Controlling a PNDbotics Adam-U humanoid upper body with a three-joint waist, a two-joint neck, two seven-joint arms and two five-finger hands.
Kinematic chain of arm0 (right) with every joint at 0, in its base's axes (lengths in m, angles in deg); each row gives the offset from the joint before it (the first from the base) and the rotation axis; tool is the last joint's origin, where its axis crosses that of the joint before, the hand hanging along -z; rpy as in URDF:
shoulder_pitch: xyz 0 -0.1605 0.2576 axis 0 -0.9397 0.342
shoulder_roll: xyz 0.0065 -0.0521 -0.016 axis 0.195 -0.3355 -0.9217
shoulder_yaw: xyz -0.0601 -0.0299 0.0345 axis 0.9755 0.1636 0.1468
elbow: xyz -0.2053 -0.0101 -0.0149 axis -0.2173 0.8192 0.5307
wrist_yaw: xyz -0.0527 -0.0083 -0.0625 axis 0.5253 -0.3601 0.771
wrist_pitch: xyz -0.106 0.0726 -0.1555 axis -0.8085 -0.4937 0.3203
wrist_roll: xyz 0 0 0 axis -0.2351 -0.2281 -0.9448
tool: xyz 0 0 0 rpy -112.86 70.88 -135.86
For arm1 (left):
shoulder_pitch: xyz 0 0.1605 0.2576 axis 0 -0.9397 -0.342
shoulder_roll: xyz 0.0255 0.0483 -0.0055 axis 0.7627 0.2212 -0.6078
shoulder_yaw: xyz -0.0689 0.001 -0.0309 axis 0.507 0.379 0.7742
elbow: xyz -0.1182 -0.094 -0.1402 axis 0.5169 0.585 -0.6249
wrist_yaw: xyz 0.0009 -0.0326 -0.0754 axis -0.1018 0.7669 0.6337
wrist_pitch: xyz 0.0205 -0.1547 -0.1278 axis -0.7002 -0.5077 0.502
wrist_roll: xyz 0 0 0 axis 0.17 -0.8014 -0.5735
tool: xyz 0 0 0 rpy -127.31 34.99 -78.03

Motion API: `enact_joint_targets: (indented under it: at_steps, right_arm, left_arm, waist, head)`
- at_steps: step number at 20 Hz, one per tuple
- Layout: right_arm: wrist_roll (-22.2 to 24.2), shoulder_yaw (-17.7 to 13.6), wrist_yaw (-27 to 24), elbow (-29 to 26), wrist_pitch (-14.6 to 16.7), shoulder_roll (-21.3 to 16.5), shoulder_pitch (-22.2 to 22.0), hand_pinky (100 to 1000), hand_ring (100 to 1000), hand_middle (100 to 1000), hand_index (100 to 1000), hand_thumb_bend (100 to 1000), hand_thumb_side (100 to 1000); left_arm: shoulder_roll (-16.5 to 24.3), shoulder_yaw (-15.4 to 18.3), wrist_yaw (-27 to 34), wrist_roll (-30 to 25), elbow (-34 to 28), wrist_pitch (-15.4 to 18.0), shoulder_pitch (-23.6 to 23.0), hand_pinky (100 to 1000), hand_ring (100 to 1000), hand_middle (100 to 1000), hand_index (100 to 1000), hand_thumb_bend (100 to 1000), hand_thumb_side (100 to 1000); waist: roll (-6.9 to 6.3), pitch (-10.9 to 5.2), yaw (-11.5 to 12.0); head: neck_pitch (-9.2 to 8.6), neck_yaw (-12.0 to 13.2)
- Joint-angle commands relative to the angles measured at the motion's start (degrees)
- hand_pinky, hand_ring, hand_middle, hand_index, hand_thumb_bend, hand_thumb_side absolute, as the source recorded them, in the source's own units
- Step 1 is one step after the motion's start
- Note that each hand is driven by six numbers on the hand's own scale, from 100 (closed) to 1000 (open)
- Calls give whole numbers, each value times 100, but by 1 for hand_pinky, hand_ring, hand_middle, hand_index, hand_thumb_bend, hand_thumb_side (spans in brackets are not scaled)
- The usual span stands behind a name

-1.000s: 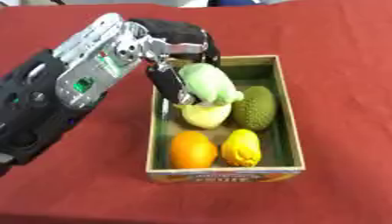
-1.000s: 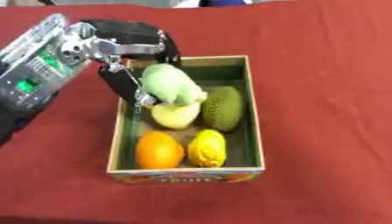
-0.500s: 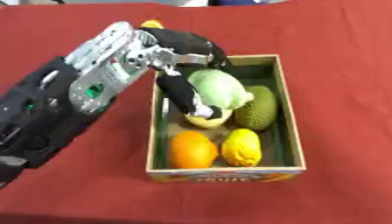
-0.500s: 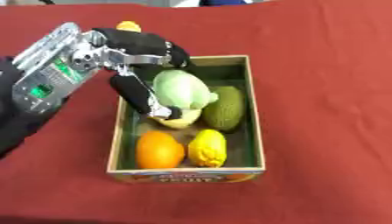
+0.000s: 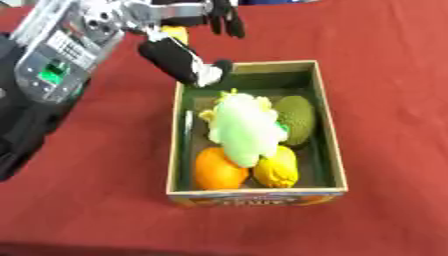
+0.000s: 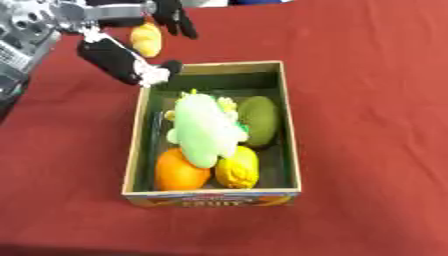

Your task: Pick up objects on the table and place them in the box.

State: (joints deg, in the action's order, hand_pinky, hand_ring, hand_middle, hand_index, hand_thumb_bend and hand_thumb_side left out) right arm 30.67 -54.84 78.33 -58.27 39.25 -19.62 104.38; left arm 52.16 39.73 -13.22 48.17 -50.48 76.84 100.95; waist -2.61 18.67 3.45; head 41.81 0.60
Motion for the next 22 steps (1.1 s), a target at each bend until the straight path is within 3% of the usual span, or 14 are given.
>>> enact_joint_targets:
  at_steps: [1, 3, 4, 5, 6, 12, 16, 22]
  right_arm:
    - [-40, -98, -53, -85, 2, -141, 36, 794, 732, 789, 872, 100, 526]
    - [-45, -101, -50, -85, 3, -148, 39, 794, 732, 789, 872, 100, 526]
    - [-46, -101, -48, -85, 5, -152, 45, 794, 732, 789, 872, 100, 517]
    - [-46, -100, -45, -85, 7, -159, 50, 794, 732, 789, 872, 100, 525]
    - [-45, -98, -41, -85, 8, -167, 55, 794, 732, 789, 872, 100, 525]
    - [-13, -71, -27, -85, 29, -190, 183, 793, 730, 788, 871, 100, 529]
    - [13, -54, -21, -85, 42, -189, 270, 793, 730, 788, 871, 100, 530]
    - [50, -27, -9, -85, 61, -182, 392, 792, 729, 788, 871, 100, 530]
  left_arm:
    - [447, 275, 147, 101, 274, -237, 185, 830, 782, 755, 853, 144, 441]
    - [589, 304, 102, 61, 521, -307, 270, 837, 798, 779, 865, 192, 440]
    - [658, 309, 42, 25, 652, -327, 311, 839, 803, 784, 868, 100, 371]
    - [718, 303, -26, -26, 778, -334, 350, 842, 809, 794, 871, 231, 448]
    - [766, 294, -96, -85, 900, -329, 389, 844, 815, 800, 874, 266, 440]
    - [649, 269, -544, -525, 1644, 0, 620, 847, 803, 775, 871, 379, 419]
    - [506, 472, -845, -785, 2136, 250, 739, 852, 812, 785, 889, 441, 414]
    - [198, 775, -1285, -852, 2850, 331, 917, 859, 830, 807, 901, 498, 398]
  waist:
    - [10, -137, -3]
    - [7, -120, -5]
    - [4, -108, -8]
    - [0, -93, -11]
    - [-6, -74, -17]
    - [-88, 106, -121]
    - [-113, 225, -234]
    - [-122, 383, -378]
  head:
    - [-8, -9]
    - [-23, 6]
    - [-34, 20]
    - [-48, 34]
    - [-61, 46]
    - [-221, 205]
    - [-361, 326]
    - [-566, 471]
